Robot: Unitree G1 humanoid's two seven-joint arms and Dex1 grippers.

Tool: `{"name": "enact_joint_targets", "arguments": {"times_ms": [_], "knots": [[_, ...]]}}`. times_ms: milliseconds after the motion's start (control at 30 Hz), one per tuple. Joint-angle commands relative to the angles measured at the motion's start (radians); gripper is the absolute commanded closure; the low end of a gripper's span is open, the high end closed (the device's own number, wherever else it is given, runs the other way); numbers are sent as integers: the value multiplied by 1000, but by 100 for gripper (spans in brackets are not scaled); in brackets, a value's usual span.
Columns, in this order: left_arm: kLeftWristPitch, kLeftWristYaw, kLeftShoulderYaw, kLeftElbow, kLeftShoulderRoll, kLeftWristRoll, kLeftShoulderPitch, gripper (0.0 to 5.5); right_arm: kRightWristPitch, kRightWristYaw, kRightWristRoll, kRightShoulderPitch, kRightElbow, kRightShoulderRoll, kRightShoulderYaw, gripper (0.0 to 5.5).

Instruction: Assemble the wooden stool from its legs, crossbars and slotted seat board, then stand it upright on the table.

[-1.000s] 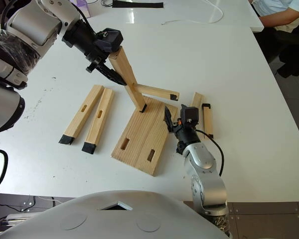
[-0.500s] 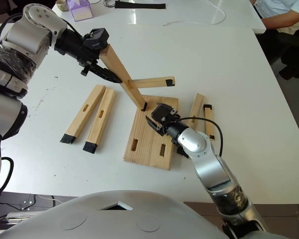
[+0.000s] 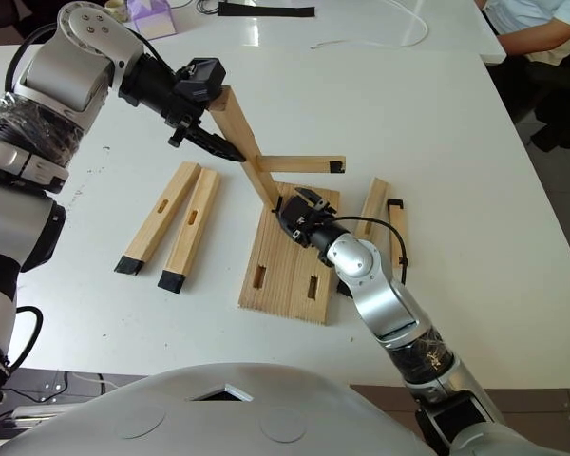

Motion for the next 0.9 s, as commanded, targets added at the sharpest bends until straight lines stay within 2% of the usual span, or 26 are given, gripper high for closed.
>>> {"name": "enact_joint_targets", "arguments": {"times_ms": [33,300,400,633,667,900], "knots": [[110,182,8,-118,-53,102,118,349,30,-15,-24,78,118,19,24,236],[328,508,90,-432,-76,176,268,349,-16,-40,-31,104,186,41,10,236],[372,514,113,-468,-61,163,235,349,-31,-36,-33,112,207,35,2,236],[330,435,143,-435,5,149,211,348,-61,-24,-34,95,265,45,-16,236],[313,420,150,-410,10,143,202,312,-64,-22,-33,96,271,46,-15,236],[197,360,167,-268,6,162,168,204,-79,-5,-31,73,301,61,-7,236]]}}
